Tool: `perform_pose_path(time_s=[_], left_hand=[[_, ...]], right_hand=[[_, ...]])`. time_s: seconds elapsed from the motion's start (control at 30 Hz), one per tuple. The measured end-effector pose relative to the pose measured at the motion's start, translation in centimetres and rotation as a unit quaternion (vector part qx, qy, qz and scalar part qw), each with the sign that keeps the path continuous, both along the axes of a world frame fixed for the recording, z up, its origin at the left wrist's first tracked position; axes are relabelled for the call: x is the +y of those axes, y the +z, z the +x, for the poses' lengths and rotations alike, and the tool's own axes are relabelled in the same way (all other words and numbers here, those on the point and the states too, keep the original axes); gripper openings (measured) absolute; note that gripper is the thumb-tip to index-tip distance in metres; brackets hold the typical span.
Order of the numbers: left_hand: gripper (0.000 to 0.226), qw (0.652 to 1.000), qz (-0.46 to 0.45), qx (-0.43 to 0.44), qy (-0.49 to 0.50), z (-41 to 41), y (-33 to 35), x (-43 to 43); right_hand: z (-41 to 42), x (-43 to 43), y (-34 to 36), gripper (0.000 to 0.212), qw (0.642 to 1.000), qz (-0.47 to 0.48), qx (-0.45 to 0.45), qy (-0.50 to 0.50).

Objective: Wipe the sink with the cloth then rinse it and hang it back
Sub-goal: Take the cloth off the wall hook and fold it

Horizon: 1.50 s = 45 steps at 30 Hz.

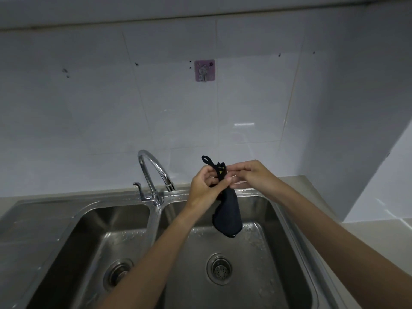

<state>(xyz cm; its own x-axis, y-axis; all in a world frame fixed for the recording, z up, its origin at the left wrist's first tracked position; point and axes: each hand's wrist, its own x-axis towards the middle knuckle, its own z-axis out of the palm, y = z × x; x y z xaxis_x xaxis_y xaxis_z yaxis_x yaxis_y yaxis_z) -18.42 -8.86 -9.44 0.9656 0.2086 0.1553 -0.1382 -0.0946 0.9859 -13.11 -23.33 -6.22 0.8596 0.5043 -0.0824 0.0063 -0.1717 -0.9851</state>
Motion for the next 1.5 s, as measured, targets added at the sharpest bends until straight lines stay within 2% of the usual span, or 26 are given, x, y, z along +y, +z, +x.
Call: perform_pose_path(time_s=[0.17, 0.27, 0.37, 0.47, 0.57, 0.67, 0.73, 0.8, 0.9, 0.97, 1.03, 1.1, 1.17, 1.2, 1.23, 1.3, 1.33, 1.4, 1.47, 1.5], left_hand=[[0.019, 0.999, 0.002, 0.021, 0.027, -0.8, -0.2, 0.2], [0.022, 0.999, -0.026, 0.041, 0.025, -1.2, 0.0, 0.5], [0.027, 0.998, -0.060, 0.035, -0.011, -1.9, 0.5, 1.0], [0.028, 0.995, -0.074, 0.035, -0.053, -2.5, 0.8, 1.4], [0.027, 0.994, -0.070, 0.032, -0.073, -2.8, 0.8, 2.1], [0.025, 0.998, -0.042, 0.016, -0.045, -2.8, 0.9, 3.1], [0.021, 1.000, 0.009, 0.001, -0.018, -2.6, 0.6, 4.1], [0.016, 0.997, 0.077, -0.007, -0.009, -2.4, 0.0, 5.0], [0.013, 0.987, 0.160, -0.013, 0.009, -2.1, -1.4, 5.9], [0.013, 0.983, 0.177, -0.006, 0.046, -2.0, -1.6, 5.7], [0.021, 0.984, 0.144, 0.038, 0.093, -1.6, -1.9, 5.1], [0.030, 0.979, 0.048, 0.140, 0.139, -1.0, -2.4, 4.5], [0.044, 0.957, -0.138, 0.231, 0.106, -1.0, -2.6, 4.4], [0.060, 0.943, -0.199, 0.260, 0.062, -1.2, -2.8, 4.5], [0.081, 0.936, -0.214, 0.281, 0.015, -1.4, -3.3, 4.9], [0.099, 0.938, -0.174, 0.296, -0.054, -2.4, -4.0, 5.1], [0.098, 0.938, -0.157, 0.295, -0.087, -2.9, -4.3, 4.9], [0.083, 0.943, -0.127, 0.280, -0.128, -3.2, -4.9, 4.4], [0.067, 0.959, -0.062, 0.252, -0.115, -2.8, -5.5, 4.3], [0.063, 0.967, -0.034, 0.237, -0.091, -2.6, -5.6, 4.2]], right_hand=[[-0.2, -0.4, -1.6, 0.049, 0.998, -0.041, -0.036, -0.024], [-0.7, -1.1, -3.4, 0.042, 0.996, -0.074, -0.020, -0.051], [-1.4, -1.6, -6.5, 0.041, 0.989, -0.142, 0.034, -0.002], [-2.2, -1.5, -8.6, 0.038, 0.980, -0.084, 0.149, 0.102], [-2.7, -1.0, -8.7, 0.026, 0.972, 0.006, 0.207, 0.109], [-2.2, -0.8, -8.5, 0.027, 0.978, 0.048, 0.185, 0.084], [-1.9, -1.0, -8.2, 0.018, 0.983, 0.061, 0.168, 0.044], [-2.0, -1.0, -7.5, 0.005, 0.994, 0.021, 0.101, 0.021], [-2.3, -0.7, -6.8, 0.012, 0.998, -0.055, -0.038, 0.000], [-2.6, -0.2, -6.1, 0.016, 0.994, -0.069, -0.077, -0.034], [-2.7, 0.3, -5.6, 0.016, 0.991, -0.086, -0.076, -0.070], [-2.8, 0.6, -5.0, 0.017, 0.991, -0.078, -0.007, -0.104], [-2.7, 0.4, -4.5, 0.023, 0.987, -0.002, 0.108, -0.115], [-2.5, 0.1, -4.5, 0.033, 0.982, 0.049, 0.149, -0.106], [-2.4, -0.2, -4.3, 0.043, 0.975, 0.097, 0.176, -0.092], [-2.2, -0.8, -4.2, 0.054, 0.968, 0.151, 0.192, -0.061], [-2.0, -1.0, -4.2, 0.056, 0.968, 0.159, 0.188, -0.051], [-1.8, -1.3, -4.3, 0.055, 0.973, 0.140, 0.180, -0.031], [-1.7, -1.8, -4.1, 0.054, 0.987, 0.054, 0.154, 0.009], [-1.8, -2.0, -3.9, 0.054, 0.992, -0.034, 0.116, 0.030]])
